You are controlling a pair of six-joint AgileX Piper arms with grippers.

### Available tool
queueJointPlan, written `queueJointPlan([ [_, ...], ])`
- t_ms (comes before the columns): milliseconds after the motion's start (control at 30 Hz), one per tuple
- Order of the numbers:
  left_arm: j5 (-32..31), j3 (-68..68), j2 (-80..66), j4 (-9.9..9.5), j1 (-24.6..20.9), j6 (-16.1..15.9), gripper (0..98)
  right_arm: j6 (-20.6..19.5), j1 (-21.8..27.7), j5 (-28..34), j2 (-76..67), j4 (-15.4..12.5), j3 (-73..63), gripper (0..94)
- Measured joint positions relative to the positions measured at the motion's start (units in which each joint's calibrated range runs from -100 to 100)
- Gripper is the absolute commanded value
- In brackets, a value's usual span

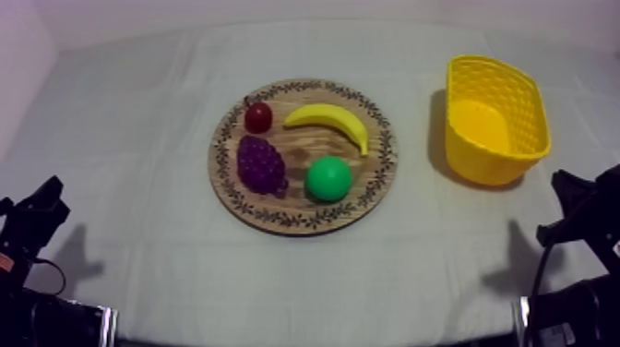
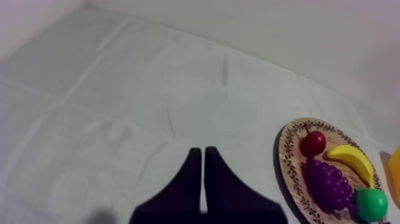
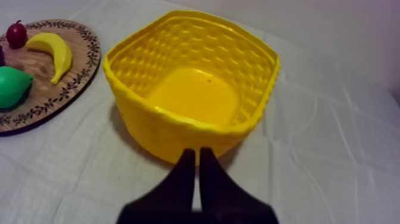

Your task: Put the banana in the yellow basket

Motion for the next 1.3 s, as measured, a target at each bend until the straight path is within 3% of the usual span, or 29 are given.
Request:
queueJointPlan([
  [467, 0.0, 0.0, 0.0, 0.0, 0.0, 0.0, 0.1, -0.21, 0.21, -0.27, 0.22, -0.14, 0.0, 0.5],
  [733, 0.0, 0.0, 0.0, 0.0, 0.0, 0.0, 0.1, 5.83, 0.17, -2.6, 12.75, -4.23, -10.47, 0.5],
  [900, 0.0, 0.0, 0.0, 0.0, 0.0, 0.0, 0.1, 7.09, -0.69, 3.92, 28.13, -4.56, -26.73, 0.5],
  [1300, 0.0, 0.0, 0.0, 0.0, 0.0, 0.0, 0.1, -1.37, -9.88, 24.19, 64.89, 3.59, -73.02, 0.5],
])
